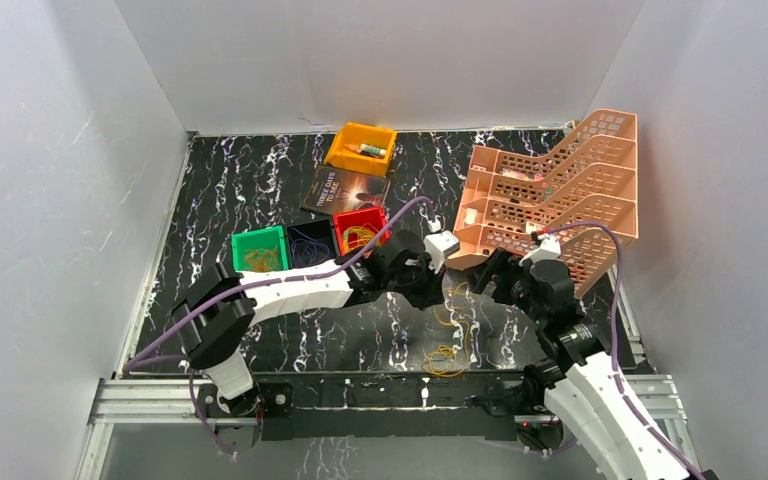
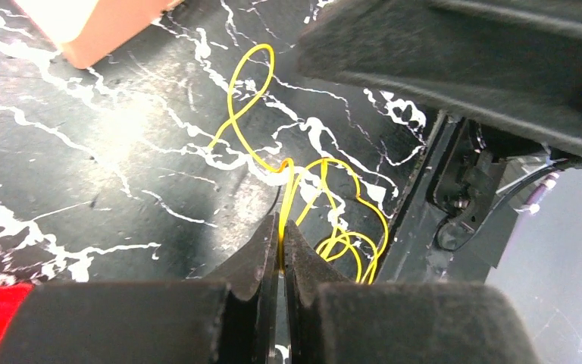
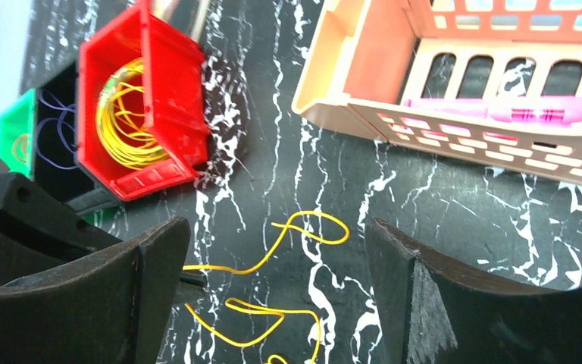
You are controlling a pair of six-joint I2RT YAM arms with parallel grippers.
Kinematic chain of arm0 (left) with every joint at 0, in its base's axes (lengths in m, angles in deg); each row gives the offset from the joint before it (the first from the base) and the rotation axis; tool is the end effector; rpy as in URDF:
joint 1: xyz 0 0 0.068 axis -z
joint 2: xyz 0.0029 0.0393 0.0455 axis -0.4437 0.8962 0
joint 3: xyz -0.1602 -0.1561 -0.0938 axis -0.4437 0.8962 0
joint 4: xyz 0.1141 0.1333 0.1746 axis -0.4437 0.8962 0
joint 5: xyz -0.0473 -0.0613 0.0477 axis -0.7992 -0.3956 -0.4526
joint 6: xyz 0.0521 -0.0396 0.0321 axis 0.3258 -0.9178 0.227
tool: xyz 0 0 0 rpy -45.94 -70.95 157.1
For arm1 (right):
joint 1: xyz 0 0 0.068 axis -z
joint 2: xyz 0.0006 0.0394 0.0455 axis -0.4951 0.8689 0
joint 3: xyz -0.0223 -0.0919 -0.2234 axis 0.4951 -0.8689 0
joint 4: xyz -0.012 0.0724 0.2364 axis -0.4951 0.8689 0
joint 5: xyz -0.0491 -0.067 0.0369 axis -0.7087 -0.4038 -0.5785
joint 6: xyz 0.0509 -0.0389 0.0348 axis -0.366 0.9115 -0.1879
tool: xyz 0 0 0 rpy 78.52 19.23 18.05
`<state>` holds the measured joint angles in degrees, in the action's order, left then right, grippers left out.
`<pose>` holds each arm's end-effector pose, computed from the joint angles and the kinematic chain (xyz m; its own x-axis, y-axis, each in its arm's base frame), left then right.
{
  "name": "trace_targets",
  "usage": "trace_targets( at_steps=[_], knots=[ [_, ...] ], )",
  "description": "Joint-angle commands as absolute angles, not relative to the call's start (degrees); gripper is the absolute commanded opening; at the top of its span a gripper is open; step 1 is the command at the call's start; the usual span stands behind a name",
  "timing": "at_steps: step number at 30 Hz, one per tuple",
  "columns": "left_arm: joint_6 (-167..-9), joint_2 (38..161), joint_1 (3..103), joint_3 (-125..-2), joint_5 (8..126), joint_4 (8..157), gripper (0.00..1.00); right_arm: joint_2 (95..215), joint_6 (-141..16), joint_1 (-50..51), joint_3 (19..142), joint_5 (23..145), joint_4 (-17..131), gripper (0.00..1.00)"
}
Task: Untangle the cables
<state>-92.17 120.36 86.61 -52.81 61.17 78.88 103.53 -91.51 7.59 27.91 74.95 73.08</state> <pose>0.1782 -0.3418 0.1966 -0.4949 0.3299 -0.8039 0.8439 0.4031 -0.3541 0.1645 0.0648 0.2096 -0.5027 0.4275 -0.7513 -0.0688 0.8466 0.5277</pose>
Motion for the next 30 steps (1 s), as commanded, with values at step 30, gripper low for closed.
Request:
trace_targets(
  at_steps=[30],
  knots=[
    [-90.6,109.6,86.9,-59.1,75.5,86.7,0.00,113.1,-96.5,7.9,15.3,99.2,36.6,0.91]
  ],
)
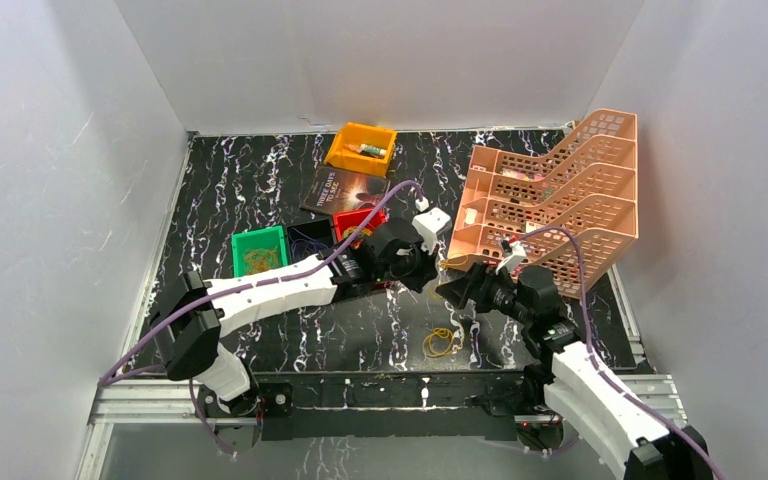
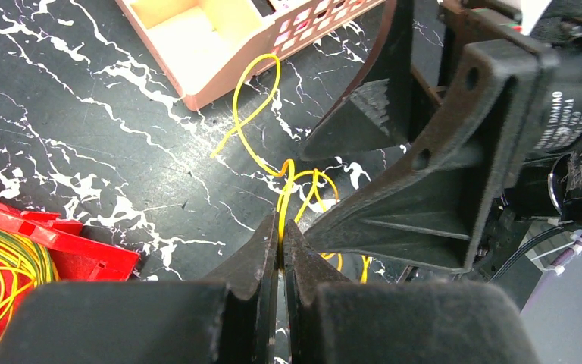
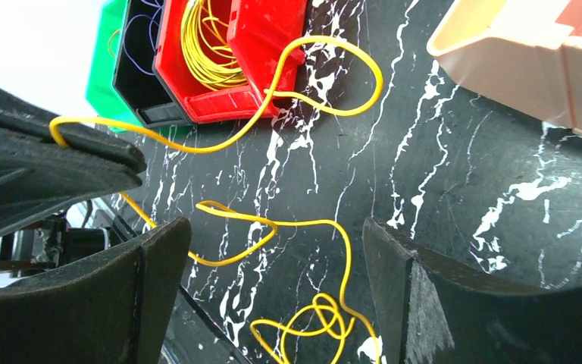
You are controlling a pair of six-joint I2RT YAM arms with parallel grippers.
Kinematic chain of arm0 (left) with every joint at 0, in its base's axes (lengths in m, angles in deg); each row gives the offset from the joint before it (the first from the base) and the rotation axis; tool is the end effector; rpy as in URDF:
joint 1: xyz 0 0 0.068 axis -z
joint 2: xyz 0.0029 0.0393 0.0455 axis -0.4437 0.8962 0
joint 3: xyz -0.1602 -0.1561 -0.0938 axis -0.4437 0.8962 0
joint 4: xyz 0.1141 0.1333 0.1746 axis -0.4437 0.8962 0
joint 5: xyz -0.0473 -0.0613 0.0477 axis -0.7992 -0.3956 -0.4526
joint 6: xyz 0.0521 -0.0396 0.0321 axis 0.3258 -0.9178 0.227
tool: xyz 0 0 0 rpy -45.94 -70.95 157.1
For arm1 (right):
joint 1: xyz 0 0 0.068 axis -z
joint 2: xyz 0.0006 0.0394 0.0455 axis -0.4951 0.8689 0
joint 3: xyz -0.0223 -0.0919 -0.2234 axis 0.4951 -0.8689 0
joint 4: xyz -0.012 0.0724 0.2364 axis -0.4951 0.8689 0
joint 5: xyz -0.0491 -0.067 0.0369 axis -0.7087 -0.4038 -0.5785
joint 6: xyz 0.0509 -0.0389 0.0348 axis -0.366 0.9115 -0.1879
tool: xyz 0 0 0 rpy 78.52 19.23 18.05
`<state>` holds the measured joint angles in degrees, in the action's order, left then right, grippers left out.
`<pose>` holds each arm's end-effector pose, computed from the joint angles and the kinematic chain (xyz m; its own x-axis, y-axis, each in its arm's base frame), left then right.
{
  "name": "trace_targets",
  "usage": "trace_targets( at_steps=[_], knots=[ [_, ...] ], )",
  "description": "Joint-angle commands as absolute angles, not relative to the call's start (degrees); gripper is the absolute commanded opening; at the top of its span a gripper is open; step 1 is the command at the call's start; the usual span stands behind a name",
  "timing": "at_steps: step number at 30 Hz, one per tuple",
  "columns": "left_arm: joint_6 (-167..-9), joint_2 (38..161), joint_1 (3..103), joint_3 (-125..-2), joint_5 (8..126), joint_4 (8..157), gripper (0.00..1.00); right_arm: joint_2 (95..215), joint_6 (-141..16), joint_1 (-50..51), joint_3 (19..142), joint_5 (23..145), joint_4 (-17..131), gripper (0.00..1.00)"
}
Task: Untangle the cables
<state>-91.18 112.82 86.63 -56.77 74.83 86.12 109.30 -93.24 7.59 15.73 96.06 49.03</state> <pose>0.1844 -0.3240 0.2522 -0.4291 0.2318 -0.8730 0.7879 0.5687 -0.2362 0.1687 0.0902 0.1696 -0.6131 0.3718 -0.6970 -0.3464 0.6665 0.6602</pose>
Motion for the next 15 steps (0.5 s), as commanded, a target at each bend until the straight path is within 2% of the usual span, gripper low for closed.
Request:
trace_targets(
  at_steps=[1,15],
  knots=[
    [-90.6,109.4,86.9,-59.3,75.7,86.9,0.00,114.5,-96.8,7.9,15.1,99.2,35.9,0.90],
    [-88.5,108.6,86.9,-70.1,79.1,93.2,0.00,119.9,-96.3,7.8,10.9,97.5,32.3,0.86]
  ],
)
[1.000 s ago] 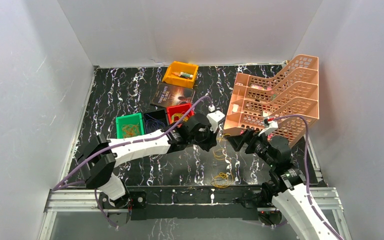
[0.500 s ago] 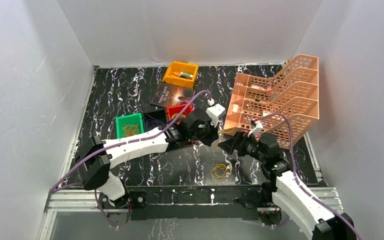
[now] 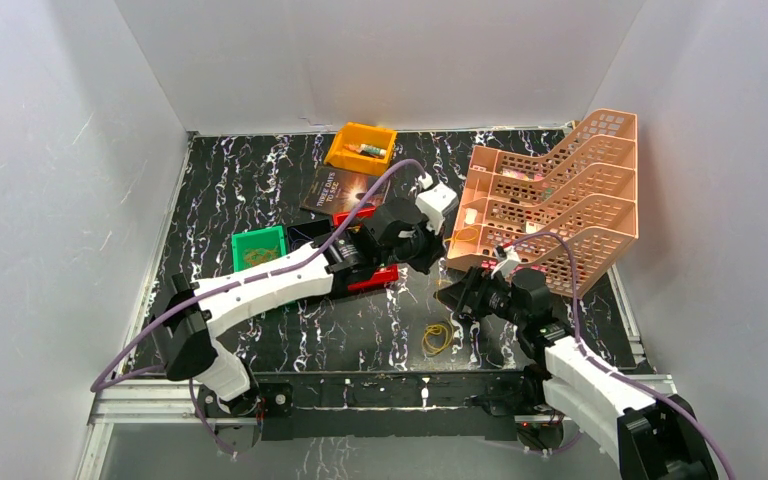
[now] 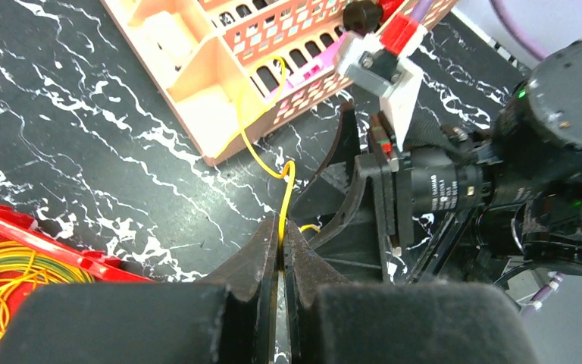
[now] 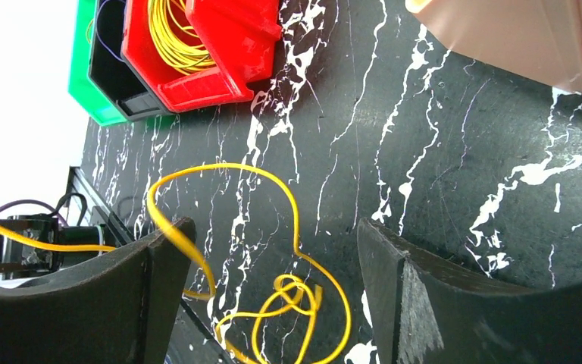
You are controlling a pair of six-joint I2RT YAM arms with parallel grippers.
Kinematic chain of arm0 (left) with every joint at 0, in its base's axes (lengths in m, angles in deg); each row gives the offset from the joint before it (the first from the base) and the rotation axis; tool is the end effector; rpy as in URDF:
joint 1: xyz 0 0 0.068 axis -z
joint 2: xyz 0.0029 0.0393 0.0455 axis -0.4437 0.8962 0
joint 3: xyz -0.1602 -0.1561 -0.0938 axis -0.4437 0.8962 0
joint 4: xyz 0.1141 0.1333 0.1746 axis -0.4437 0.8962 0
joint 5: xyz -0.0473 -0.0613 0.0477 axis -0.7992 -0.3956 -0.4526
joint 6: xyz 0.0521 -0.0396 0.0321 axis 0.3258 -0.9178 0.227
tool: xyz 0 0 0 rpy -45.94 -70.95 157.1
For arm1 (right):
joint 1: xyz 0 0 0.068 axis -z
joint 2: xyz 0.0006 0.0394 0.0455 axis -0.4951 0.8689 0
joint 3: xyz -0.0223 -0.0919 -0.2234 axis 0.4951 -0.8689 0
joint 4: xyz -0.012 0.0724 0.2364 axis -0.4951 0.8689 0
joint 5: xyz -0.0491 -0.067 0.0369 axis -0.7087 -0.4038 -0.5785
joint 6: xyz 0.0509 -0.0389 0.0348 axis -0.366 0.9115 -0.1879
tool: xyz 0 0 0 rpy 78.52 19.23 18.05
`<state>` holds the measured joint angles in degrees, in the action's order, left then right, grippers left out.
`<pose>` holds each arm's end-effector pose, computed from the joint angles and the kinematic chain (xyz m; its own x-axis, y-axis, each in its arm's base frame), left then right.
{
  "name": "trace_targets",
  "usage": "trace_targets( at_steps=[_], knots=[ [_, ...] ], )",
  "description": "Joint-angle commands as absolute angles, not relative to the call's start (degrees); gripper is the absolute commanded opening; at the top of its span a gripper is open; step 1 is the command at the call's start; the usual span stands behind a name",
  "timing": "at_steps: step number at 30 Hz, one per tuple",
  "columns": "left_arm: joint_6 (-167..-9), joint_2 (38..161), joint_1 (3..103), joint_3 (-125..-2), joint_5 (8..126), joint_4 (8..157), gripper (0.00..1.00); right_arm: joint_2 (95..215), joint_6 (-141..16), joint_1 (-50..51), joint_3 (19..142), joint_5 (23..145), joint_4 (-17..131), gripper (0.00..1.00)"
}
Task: Untangle the cables
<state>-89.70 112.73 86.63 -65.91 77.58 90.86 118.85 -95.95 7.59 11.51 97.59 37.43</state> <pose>0.1902 -0.3282 0.3001 -0.3685 0.1766 -0.9127 0.7848 0.5853 -0.2036 0.1743 0.0941 0.1400 -0.6637 0.3823 -0.6429 -0.3067 0.6447 0.7002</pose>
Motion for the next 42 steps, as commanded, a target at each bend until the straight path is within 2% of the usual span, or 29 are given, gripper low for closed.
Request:
trace_targets(
  at_steps=[1,5,11,16,29,42],
  knots=[
    [-88.3,108.7,86.9,-71.0,79.4,93.6,0.00,120.4,-96.4,7.8,10.7,97.7,31.6,0.85],
    [-86.7,109.3,86.9,-75.3,81.1,96.0,0.00,122.5,-96.6,7.8,10.2,98.0,29.5,0.80],
    [-83.4,110.3,86.9,-82.4,83.9,99.2,0.00,124.8,-96.7,7.8,9.8,97.5,28.7,0.59],
    [-79.9,111.5,86.9,-88.6,87.1,102.5,0.00,125.7,-97.1,7.8,9.3,96.6,28.6,0.51],
    [-71.0,114.3,86.7,-105.1,94.0,107.2,0.00,128.3,-97.2,7.8,9.1,96.3,27.4,0.47],
    [-63.1,116.5,86.7,-114.1,99.0,106.2,0.00,129.0,-97.0,7.9,8.3,95.6,27.8,0.46]
  ],
)
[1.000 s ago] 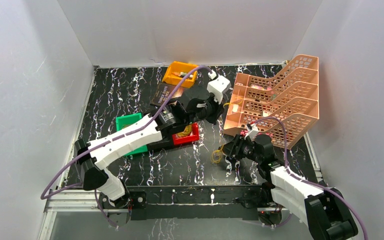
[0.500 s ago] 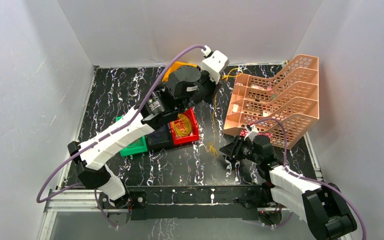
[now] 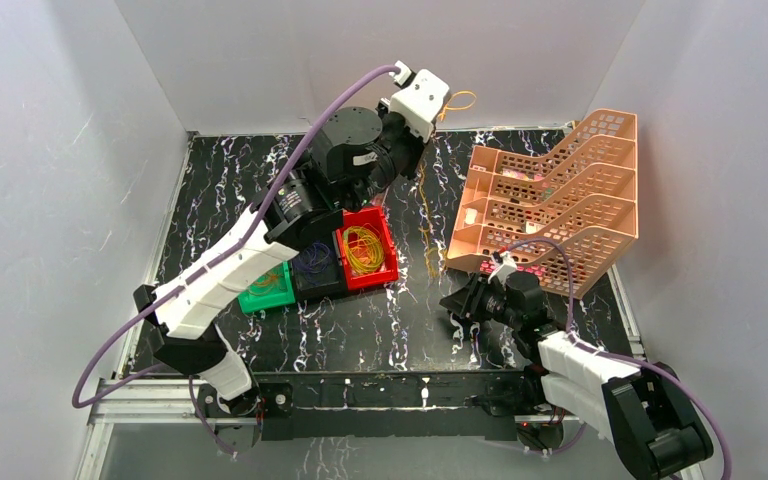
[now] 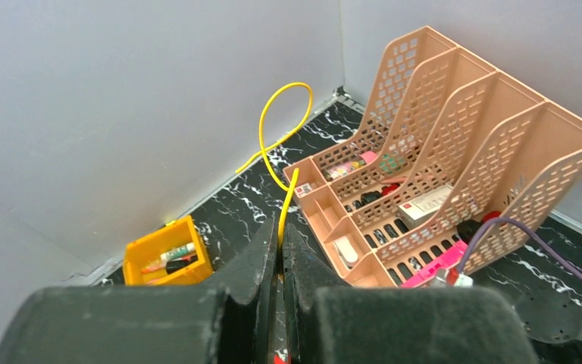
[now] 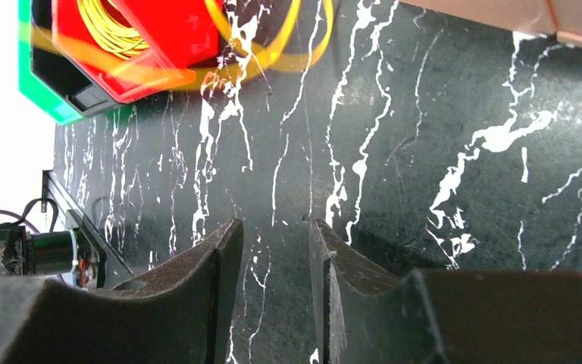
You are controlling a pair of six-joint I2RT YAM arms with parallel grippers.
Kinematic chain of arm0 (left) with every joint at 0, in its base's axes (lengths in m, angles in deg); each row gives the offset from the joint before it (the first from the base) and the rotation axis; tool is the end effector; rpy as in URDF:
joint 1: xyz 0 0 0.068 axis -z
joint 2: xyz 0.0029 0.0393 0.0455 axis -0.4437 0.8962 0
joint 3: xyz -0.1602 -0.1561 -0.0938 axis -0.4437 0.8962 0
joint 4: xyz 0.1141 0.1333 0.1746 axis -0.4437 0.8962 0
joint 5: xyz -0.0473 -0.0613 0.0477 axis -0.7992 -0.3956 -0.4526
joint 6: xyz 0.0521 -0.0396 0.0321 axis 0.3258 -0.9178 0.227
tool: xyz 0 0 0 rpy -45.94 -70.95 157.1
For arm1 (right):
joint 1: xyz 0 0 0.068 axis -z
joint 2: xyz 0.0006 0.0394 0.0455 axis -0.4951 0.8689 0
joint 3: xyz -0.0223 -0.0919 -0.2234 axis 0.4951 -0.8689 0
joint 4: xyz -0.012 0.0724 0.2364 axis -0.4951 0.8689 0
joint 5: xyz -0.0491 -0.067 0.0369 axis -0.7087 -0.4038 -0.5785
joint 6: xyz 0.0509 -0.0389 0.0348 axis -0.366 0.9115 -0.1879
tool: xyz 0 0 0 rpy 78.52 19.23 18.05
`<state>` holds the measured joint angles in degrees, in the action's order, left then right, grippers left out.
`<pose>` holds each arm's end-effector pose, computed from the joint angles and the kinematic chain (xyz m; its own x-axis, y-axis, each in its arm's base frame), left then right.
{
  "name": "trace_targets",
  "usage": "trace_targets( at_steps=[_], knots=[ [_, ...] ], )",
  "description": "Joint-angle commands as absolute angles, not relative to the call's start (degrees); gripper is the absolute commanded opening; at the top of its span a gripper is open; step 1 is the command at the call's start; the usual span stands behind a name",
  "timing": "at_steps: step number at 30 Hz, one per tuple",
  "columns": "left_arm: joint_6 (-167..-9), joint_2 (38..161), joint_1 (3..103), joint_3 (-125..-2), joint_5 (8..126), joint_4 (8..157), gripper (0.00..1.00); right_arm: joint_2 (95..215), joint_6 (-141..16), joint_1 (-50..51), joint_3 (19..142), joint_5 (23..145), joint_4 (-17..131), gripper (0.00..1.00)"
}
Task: Untangle the cables
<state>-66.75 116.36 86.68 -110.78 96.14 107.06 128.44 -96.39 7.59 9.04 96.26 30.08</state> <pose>0.1862 -0.2833 0.5136 0.1412 0.0634 -0.9879 0.6212 0.7713 0.1383 0.1763 0.0935 0.1114 -0.7031 0.3779 -0.6024 -0.2362 0.6749 0.6991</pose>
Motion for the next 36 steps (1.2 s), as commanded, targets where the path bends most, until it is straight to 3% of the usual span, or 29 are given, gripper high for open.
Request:
trace_targets(
  at_steps=[1,6,10,16,19,29,36],
  knots=[
    [-62.6,116.6,86.7,-114.6,99.4,106.0,0.00,129.2,-96.9,7.9,8.3,95.5,27.9,0.45],
    [-61.0,117.3,86.7,-116.8,99.6,105.4,0.00,128.1,-96.7,7.9,8.4,95.6,28.6,0.45],
    [-60.9,117.9,86.7,-117.3,99.4,105.7,0.00,124.6,-96.4,7.9,9.6,94.8,30.9,0.52],
    [-61.0,118.0,86.7,-117.5,99.4,106.2,0.00,117.5,-91.7,7.8,13.1,96.9,27.3,0.79],
    [-61.0,117.8,86.7,-117.5,99.3,106.2,0.00,115.6,-86.7,7.9,15.9,96.0,25.0,0.85],
    [-61.8,117.4,86.7,-117.8,98.5,106.4,0.00,126.2,-77.7,7.7,20.3,102.7,4.3,0.89],
    [-62.4,116.8,86.7,-118.1,97.7,106.6,0.00,138.8,-80.7,6.0,28.0,107.4,-0.3,0.83]
  ],
)
